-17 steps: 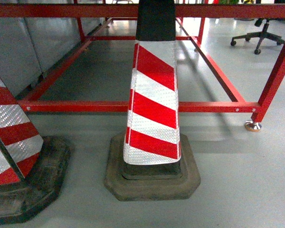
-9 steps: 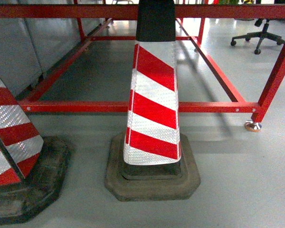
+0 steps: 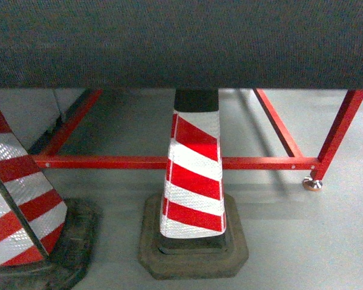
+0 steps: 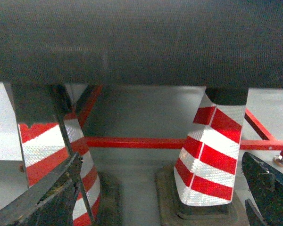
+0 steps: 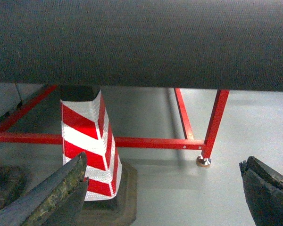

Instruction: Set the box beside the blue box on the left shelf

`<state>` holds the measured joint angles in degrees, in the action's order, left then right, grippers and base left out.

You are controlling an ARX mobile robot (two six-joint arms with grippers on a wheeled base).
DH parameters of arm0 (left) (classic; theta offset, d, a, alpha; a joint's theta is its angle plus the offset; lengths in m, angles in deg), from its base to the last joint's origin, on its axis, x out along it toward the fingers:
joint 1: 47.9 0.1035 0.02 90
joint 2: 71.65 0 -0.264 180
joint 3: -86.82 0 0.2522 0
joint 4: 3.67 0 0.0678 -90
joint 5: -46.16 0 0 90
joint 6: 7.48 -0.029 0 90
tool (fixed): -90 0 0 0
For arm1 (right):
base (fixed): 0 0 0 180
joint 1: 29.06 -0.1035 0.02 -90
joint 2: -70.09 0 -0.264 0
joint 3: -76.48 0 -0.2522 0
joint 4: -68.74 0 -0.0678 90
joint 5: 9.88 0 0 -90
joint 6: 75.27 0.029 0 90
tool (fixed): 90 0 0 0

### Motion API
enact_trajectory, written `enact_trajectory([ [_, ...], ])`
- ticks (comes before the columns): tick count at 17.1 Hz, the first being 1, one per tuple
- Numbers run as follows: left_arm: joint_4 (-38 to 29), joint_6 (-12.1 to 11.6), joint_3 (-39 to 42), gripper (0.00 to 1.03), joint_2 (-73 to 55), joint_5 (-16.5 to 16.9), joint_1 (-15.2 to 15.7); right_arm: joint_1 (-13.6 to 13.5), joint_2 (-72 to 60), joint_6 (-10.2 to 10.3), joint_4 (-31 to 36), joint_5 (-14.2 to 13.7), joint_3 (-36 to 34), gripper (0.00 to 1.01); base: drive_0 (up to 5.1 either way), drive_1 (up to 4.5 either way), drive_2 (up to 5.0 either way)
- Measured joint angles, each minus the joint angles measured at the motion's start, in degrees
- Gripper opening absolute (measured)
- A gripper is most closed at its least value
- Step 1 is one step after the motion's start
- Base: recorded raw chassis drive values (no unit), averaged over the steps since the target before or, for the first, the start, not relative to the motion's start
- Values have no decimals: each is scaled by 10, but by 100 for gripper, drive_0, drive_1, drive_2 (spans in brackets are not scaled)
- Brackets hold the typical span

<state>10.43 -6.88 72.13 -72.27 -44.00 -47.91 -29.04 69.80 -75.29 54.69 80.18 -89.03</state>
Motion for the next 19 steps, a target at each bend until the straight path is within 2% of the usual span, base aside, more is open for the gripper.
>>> enact_trajectory([
  [19, -1, 0, 0, 98, 0, 1, 0, 0, 0, 1, 1, 0, 0, 98, 0, 0, 0],
])
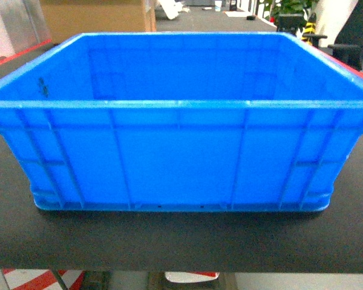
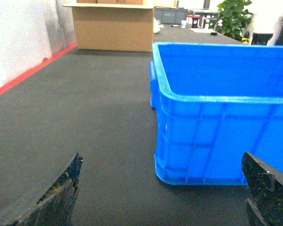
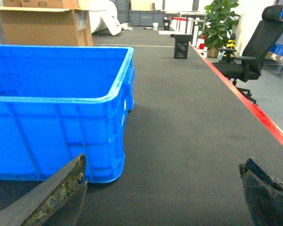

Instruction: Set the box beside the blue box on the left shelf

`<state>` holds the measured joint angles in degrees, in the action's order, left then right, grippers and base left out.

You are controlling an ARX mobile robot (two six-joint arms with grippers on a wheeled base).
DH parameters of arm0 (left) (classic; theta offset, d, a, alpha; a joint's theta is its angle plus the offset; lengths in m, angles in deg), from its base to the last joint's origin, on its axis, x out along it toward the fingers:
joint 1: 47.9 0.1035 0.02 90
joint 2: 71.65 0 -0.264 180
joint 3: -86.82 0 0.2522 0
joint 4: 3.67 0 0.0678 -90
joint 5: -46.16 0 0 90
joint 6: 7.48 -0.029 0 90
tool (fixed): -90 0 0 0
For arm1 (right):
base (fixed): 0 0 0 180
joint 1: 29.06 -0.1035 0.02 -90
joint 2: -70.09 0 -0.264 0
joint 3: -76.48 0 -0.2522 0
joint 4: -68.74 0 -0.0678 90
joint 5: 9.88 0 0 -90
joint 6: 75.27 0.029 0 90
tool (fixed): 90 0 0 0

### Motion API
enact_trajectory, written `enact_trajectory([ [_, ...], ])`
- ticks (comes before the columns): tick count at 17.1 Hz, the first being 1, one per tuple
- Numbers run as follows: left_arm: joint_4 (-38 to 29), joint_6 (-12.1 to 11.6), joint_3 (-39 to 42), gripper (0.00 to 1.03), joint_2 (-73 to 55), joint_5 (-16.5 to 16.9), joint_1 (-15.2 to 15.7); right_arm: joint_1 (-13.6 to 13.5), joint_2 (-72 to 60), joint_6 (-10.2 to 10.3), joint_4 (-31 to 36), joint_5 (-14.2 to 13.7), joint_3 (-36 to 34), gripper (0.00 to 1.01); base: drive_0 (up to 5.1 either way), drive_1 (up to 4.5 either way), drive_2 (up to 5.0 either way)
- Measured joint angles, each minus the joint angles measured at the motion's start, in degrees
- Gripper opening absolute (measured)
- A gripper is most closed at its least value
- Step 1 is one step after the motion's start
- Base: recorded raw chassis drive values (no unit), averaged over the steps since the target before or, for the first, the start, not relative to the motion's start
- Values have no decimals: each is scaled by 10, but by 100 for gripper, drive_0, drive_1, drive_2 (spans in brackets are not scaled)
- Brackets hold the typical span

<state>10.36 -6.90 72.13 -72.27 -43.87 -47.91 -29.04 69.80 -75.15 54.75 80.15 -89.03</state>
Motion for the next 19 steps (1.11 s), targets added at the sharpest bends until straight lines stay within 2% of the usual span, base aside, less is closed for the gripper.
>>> enact_trajectory([
  [19, 0, 0, 0, 98, 0, 0, 0, 0, 0, 0, -1, 0, 0, 98, 0, 0, 0],
])
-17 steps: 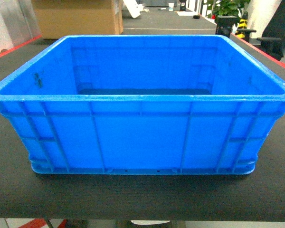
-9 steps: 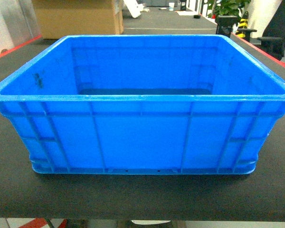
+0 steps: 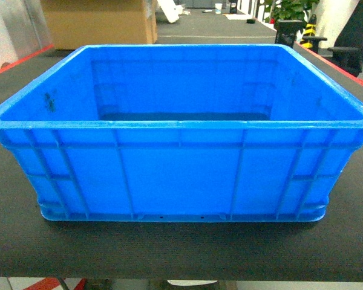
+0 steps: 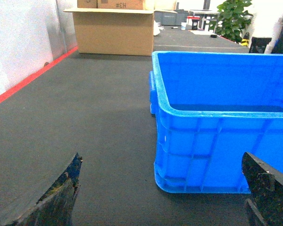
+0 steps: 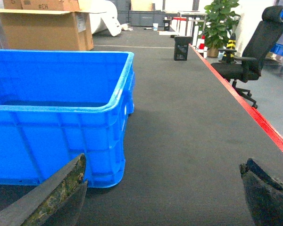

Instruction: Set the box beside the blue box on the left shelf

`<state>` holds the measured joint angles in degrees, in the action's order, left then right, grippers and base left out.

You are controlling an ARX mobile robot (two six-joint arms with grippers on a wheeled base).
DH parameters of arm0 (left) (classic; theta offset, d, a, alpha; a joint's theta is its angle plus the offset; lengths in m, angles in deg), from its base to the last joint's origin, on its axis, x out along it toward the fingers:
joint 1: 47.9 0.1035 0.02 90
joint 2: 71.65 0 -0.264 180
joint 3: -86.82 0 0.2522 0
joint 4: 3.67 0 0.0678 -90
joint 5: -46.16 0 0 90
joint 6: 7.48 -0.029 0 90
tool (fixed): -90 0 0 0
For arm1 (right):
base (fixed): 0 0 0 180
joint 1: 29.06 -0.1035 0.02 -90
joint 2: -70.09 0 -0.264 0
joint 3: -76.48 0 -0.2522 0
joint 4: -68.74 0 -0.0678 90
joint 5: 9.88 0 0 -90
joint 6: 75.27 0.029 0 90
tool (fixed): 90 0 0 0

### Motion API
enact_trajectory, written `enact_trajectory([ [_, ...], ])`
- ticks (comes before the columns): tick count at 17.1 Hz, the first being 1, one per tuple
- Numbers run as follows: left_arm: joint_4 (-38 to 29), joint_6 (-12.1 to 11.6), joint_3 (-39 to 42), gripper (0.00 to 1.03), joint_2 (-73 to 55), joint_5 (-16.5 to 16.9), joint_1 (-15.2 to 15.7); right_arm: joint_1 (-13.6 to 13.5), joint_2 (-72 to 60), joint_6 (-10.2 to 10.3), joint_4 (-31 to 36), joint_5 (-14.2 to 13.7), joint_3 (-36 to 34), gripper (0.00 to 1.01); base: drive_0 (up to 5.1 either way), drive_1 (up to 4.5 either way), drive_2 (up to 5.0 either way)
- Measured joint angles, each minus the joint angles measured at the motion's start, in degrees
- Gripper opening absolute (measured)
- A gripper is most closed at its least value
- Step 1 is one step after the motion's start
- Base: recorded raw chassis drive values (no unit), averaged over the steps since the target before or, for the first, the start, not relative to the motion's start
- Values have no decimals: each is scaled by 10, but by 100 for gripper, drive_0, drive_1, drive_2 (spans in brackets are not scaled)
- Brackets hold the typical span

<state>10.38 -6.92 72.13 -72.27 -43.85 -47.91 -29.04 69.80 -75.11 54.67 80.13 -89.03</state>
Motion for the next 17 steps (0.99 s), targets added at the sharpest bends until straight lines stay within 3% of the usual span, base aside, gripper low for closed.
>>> enact_trajectory([
  [17, 0, 0, 0, 98, 0, 0, 0, 0, 0, 0, 0, 0, 0, 98, 0, 0, 0],
])
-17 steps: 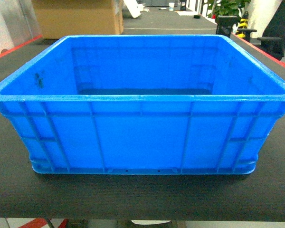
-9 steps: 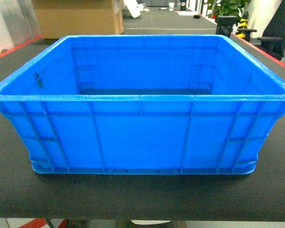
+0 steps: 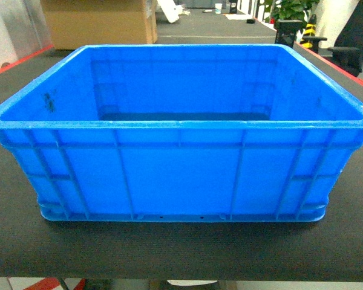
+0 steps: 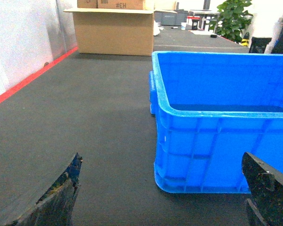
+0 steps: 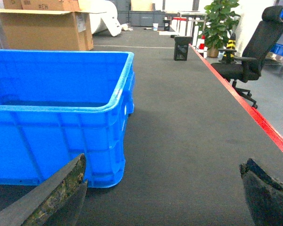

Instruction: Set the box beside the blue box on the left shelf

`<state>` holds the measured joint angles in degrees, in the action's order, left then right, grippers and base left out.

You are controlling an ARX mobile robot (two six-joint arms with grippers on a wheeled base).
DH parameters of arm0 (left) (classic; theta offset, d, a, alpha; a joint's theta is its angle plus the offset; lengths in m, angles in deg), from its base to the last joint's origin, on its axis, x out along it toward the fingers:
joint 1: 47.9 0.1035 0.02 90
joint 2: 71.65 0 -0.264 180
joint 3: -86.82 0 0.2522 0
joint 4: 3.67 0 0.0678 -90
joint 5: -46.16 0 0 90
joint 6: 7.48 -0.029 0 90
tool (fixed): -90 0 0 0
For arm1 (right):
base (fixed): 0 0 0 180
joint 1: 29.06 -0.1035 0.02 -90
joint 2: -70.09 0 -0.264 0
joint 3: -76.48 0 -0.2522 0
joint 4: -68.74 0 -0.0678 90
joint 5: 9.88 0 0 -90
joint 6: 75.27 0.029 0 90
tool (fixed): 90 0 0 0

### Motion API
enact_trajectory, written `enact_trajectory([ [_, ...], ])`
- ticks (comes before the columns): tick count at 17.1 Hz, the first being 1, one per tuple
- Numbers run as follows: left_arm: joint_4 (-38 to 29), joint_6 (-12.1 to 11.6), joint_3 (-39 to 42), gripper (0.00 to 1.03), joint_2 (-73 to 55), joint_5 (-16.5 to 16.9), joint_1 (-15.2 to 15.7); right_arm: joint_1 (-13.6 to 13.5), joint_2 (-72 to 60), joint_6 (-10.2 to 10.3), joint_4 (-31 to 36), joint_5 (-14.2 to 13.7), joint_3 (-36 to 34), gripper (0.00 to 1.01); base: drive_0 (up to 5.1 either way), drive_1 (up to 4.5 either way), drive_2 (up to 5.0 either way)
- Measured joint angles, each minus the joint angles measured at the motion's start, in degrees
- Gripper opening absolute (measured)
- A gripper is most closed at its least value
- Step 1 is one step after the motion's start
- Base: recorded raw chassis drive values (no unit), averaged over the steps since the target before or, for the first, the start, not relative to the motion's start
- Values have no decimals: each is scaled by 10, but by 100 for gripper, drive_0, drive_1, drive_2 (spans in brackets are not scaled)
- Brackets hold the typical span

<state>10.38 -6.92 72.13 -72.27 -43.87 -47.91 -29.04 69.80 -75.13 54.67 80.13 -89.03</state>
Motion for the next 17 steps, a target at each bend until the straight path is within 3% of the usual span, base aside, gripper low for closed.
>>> enact_trajectory([
  [1, 0, 0, 0, 98, 0, 0, 0, 6, -8, -2, -37, 18, 9, 98, 0, 0, 0],
  [2, 34, -2, -8, 98, -8, -35, -12, 15, -64, 0, -61, 50, 23, 98, 0, 0, 0],
  [3, 48, -4, -23, 98, -58, -101, -42, 15, -111, 12, -35, 63, 30, 98, 0, 0, 0],
  [4, 2, -11, -37, 98, -121, -110, -35, 15, -150, 24, 3, 76, 47, 98, 0, 0, 0],
  [5, -62, -23, -62, 98, -185, -97, -15, 15, -214, 31, 56, 82, 84, 98, 0, 0, 0],
  [7, -189, -34, -169, 98, -356, -48, -17, 12, -366, 28, 149, 93, 172, 98, 0, 0, 0],
  [9, -248, -34, -282, 98, -539, -40, -44, -16, -529, 4, 191, 75, 271, 98, 0, 0, 0],
  [11, -239, -10, -391, 98, -707, -43, -52, -40, -673, -20, 170, 54, 368, 98, 0, 0, 0],
  [13, -223, -7, -482, 98, -817, -49, -51, -55, -783, -43, 157, 25, 461, 98, 0, 0, 0],
  [17, -179, -3, -557, 98, -945, -44, -37, -75, -945, -51, 117, 0, 579, 98, 0, 0, 0],
])
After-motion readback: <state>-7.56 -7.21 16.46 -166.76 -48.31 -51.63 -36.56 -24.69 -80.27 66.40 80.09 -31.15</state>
